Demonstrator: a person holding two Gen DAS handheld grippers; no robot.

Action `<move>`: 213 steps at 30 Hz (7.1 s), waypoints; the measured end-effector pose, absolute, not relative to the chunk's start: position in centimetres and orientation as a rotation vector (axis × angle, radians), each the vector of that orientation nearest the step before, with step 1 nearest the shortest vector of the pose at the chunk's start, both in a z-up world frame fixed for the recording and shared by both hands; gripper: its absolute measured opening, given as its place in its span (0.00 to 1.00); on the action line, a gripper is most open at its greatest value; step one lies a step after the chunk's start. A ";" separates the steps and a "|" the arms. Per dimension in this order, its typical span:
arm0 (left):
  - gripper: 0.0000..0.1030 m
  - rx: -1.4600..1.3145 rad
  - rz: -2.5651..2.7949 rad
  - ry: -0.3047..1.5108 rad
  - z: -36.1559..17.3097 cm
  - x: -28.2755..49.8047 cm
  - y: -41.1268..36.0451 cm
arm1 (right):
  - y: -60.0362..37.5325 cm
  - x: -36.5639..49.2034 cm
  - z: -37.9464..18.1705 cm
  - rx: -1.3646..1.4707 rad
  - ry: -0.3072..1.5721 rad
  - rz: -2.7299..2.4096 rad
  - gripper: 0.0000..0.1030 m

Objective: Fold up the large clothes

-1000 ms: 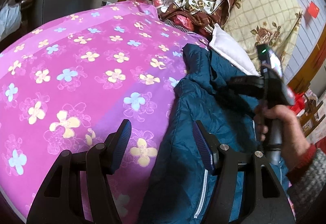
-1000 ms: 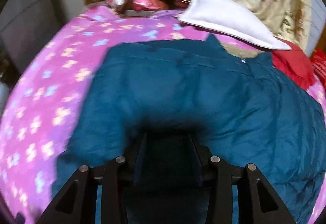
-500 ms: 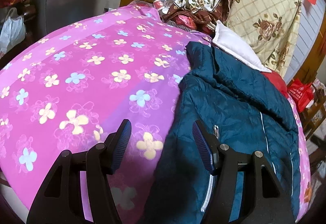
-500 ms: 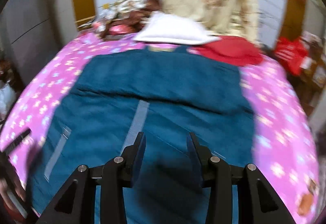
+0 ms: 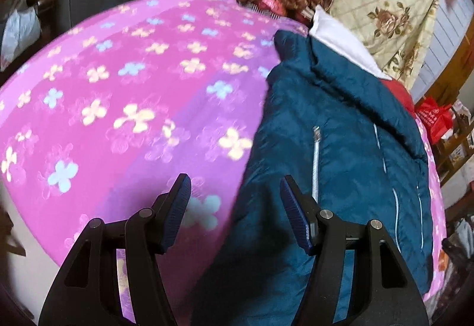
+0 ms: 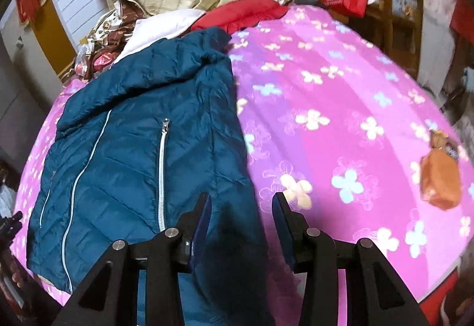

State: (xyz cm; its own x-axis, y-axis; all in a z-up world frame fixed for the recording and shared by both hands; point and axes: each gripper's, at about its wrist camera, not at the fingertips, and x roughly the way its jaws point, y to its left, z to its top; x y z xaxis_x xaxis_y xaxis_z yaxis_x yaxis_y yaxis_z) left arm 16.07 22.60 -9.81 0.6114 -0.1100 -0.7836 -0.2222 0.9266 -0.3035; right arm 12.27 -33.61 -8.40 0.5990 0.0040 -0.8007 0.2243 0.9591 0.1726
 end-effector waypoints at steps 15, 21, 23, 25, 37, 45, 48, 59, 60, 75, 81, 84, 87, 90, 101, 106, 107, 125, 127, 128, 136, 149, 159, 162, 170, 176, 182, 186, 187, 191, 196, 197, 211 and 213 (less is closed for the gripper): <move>0.61 -0.626 -0.244 1.076 -13.4 20.5 22.6 | -37.2 15.5 -13.4 0.481 0.967 -0.008 0.40; 0.63 -0.711 -0.364 1.098 -13.8 19.7 22.5 | -37.6 16.3 -13.7 0.561 0.973 0.047 0.40; 0.63 -0.756 -0.396 1.100 -14.1 18.7 22.8 | -37.7 16.0 -13.7 0.577 0.970 0.049 0.40; 0.63 -0.806 -0.430 1.102 -14.3 17.8 23.3 | -37.7 15.5 -13.8 0.582 0.974 0.063 0.40; 0.66 -0.894 -0.584 1.074 -14.5 13.7 22.4 | -36.1 11.0 -15.1 0.717 1.017 0.324 0.47; 0.66 -0.825 -0.564 1.089 -14.2 14.0 20.6 | -33.1 9.1 -16.3 0.821 1.025 0.470 0.47; 0.66 -0.798 -0.545 1.100 -14.2 14.4 19.6 | -31.0 9.9 -16.2 0.790 1.017 0.486 0.47; 0.14 -0.686 -0.320 1.127 -13.9 13.4 19.1 | -30.3 8.6 -15.7 0.775 0.948 0.360 0.27; 0.13 -0.674 -0.304 1.121 -13.5 13.3 19.1 | -30.4 8.6 -15.6 0.785 0.944 0.349 0.23; 0.10 -0.500 -0.284 0.908 -3.0 8.2 18.4 | -30.5 4.3 -6.8 0.661 0.816 0.430 0.14; 0.10 -0.516 -0.291 0.858 -0.4 5.3 19.8 | -30.5 1.3 -3.7 0.626 0.773 0.476 0.13; 0.10 -0.540 -0.283 0.831 0.7 4.7 20.7 | -30.5 0.7 -1.9 0.619 0.735 0.496 0.13; 0.10 -0.542 -0.269 0.812 1.5 5.3 21.0 | -30.2 1.8 -0.3 0.594 0.701 0.487 0.13; 0.10 -0.509 -0.249 0.804 2.5 7.3 20.5 | -30.2 3.7 0.8 0.577 0.681 0.462 0.13; 0.10 -0.238 -0.065 0.732 6.3 20.6 17.1 | -29.8 15.7 6.4 0.446 0.601 0.341 0.13; 0.10 -0.184 0.019 0.763 6.2 28.2 15.8 | -30.3 22.6 6.9 0.435 0.607 0.256 0.13; 0.10 -0.175 0.034 0.764 6.1 29.5 15.5 | -30.5 23.9 6.8 0.434 0.608 0.240 0.13; 0.13 -0.091 0.170 0.953 -3.7 47.8 11.2 | -32.0 42.9 -3.8 0.374 0.804 0.018 0.13; 0.14 -0.134 0.141 0.959 -3.9 48.1 11.6 | -32.2 43.6 -4.8 0.392 0.826 0.005 0.17; 0.14 -0.195 0.100 0.947 -3.5 47.9 12.3 | -32.3 43.6 -4.8 0.398 0.822 0.010 0.18; 0.41 -0.638 -0.177 0.877 1.1 45.6 17.6 | -32.3 40.4 -0.1 0.469 0.675 0.115 0.48; 0.65 -0.632 -0.200 0.795 6.2 41.3 17.8 | -28.4 35.7 4.5 0.281 0.573 0.114 0.66; 0.66 -0.271 -0.152 0.964 -1.2 41.7 9.2 | -21.6 37.7 -3.7 -0.023 0.758 0.115 0.66; 0.66 -0.197 -0.125 1.007 -4.7 43.2 6.9 | -21.3 39.9 -6.5 -0.043 0.799 0.089 0.66; 0.68 -0.083 -0.060 0.979 -8.7 48.6 4.8 | -23.6 45.4 -9.6 0.020 0.788 0.043 0.77; 0.72 -0.069 -0.048 0.979 -10.5 53.2 3.9 | -25.9 50.1 -11.4 0.160 0.817 0.032 0.79; 0.73 -0.072 -0.031 0.960 -11.5 54.6 3.4 | -25.6 52.1 -12.3 0.173 0.819 0.019 0.81; 0.72 -0.068 -0.026 0.976 -10.4 53.7 3.9 | -25.4 52.0 -12.2 0.145 0.838 0.007 0.80; 0.72 -0.083 -0.031 0.975 -9.9 53.2 4.3 | -25.2 51.6 -11.8 0.115 0.845 -0.016 0.80; 0.72 -0.150 -0.012 0.944 -7.1 49.8 8.1 | -25.4 48.0 -9.8 0.095 0.799 -0.029 0.80; 0.72 -0.201 0.044 0.906 -6.4 45.5 13.9 | -27.2 41.3 -8.2 0.109 0.744 0.002 0.80; 0.72 -0.199 0.064 0.905 -6.8 44.8 14.9 | -27.6 40.4 -8.4 0.103 0.737 -0.012 0.80; 0.84 -0.430 0.056 0.991 -10.0 42.9 19.9 | -34.8 37.7 -10.9 0.332 0.784 -0.110 0.84; 0.84 -0.397 0.069 0.971 -8.6 41.1 20.0 | -34.4 36.2 -9.6 0.309 0.770 -0.112 0.84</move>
State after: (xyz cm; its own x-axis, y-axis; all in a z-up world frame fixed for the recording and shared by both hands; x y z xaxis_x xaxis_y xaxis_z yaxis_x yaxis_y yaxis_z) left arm 41.07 19.97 -8.64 0.5686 -0.1187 -0.8140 -0.2325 0.9260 -0.2974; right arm 36.19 -34.40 -9.61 0.7144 0.0130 -0.6996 0.2117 0.9489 0.2339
